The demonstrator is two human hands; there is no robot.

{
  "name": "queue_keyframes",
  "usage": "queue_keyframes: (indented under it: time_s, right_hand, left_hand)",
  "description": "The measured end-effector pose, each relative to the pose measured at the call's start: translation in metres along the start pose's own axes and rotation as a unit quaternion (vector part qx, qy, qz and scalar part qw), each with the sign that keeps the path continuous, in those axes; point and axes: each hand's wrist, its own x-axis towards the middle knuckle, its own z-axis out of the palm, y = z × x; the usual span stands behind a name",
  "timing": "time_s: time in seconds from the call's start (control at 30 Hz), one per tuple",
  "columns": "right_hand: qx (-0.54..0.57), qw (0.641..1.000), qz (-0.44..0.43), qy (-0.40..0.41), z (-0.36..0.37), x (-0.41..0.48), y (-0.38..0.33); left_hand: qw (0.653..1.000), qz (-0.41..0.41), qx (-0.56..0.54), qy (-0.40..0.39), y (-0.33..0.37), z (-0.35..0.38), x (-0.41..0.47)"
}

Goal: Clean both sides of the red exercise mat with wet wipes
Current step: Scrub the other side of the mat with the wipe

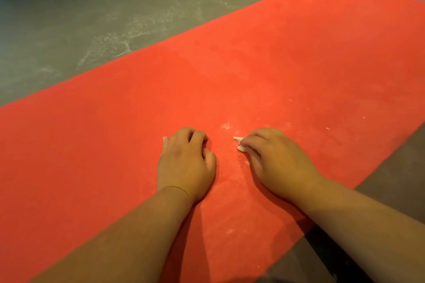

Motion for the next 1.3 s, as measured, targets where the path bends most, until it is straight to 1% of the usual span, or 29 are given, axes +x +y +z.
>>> queue_keyframes:
  time_s: [0.07,0.1,0.2,0.23,0.27,0.37,0.43,0.57,0.63,0.7,0.77,0.8,0.83,0.93,0.97,1.07,1.2,1.27,1.3]
  right_hand:
    - [-0.036,0.999,-0.013,-0.014,-0.005,0.009,0.009]
    - [-0.05,0.999,0.012,-0.003,-0.008,0.019,0.018]
    - [-0.047,0.985,0.163,0.031,-0.021,0.055,0.044]
    - [-0.041,0.982,0.181,0.026,-0.022,0.062,0.043]
    - [-0.033,0.983,0.178,0.024,-0.019,0.065,0.038]
    - [-0.007,0.991,0.132,0.031,-0.005,0.056,0.012]
    - [0.002,0.991,0.127,0.039,-0.001,0.046,0.005]
    - [0.023,0.978,0.197,0.057,0.004,0.065,0.012]
    - [0.032,0.983,0.176,0.048,0.009,0.068,-0.002]
    - [0.04,0.995,0.096,-0.001,0.015,0.058,-0.023]
    - [0.045,0.998,0.02,-0.049,0.016,0.046,-0.034]
    - [0.039,0.998,0.014,-0.057,0.014,0.049,-0.03]
    - [0.026,0.998,0.028,-0.053,0.013,0.059,-0.023]
    - [-0.006,0.992,0.122,-0.018,0.011,0.098,0.002]
    - [-0.013,0.991,0.136,-0.016,0.01,0.105,0.005]
    - [-0.002,0.992,0.116,-0.045,0.006,0.092,0.0]
    - [0.0,0.997,0.036,-0.075,-0.006,0.049,-0.009]
    - [-0.001,0.995,0.041,-0.095,-0.01,0.058,-0.006]
    - [-0.002,0.993,0.059,-0.1,-0.009,0.069,-0.004]
  left_hand:
    - [1.0,0.005,-0.003,0.003,-0.002,0.002,0.0]
    - [1.0,0.006,-0.003,0.005,-0.002,0.002,0.0]
    - [1.0,0.004,-0.006,0.006,-0.002,0.002,0.0]
    - [1.0,0.003,-0.007,0.008,-0.001,0.001,0.0]
    - [1.0,0.003,-0.007,0.008,-0.001,0.002,0.0]
    - [1.0,0.003,-0.008,0.015,-0.002,0.003,0.001]
    - [1.0,0.008,-0.001,0.018,-0.004,0.005,0.001]
    - [1.0,0.017,-0.003,0.019,-0.007,0.008,0.002]
    - [1.0,0.024,-0.002,0.014,-0.008,0.009,0.005]
    - [1.0,0.02,0.005,-0.006,-0.008,0.009,0.005]
    - [1.0,0.015,0.008,-0.023,-0.008,0.009,0.007]
    - [0.999,0.017,0.011,-0.025,-0.008,0.009,0.007]
    - [0.999,0.02,0.015,-0.023,-0.008,0.009,0.007]
    - [0.999,0.018,0.02,-0.024,-0.007,0.009,0.007]
    - [0.999,0.019,0.02,-0.025,-0.007,0.009,0.008]
    - [0.999,0.016,0.021,-0.025,-0.007,0.008,0.008]
    - [0.999,0.018,0.024,-0.023,-0.005,0.008,0.008]
    - [0.999,0.019,0.025,-0.023,-0.006,0.009,0.009]
    - [0.999,0.019,0.026,-0.021,-0.006,0.009,0.01]
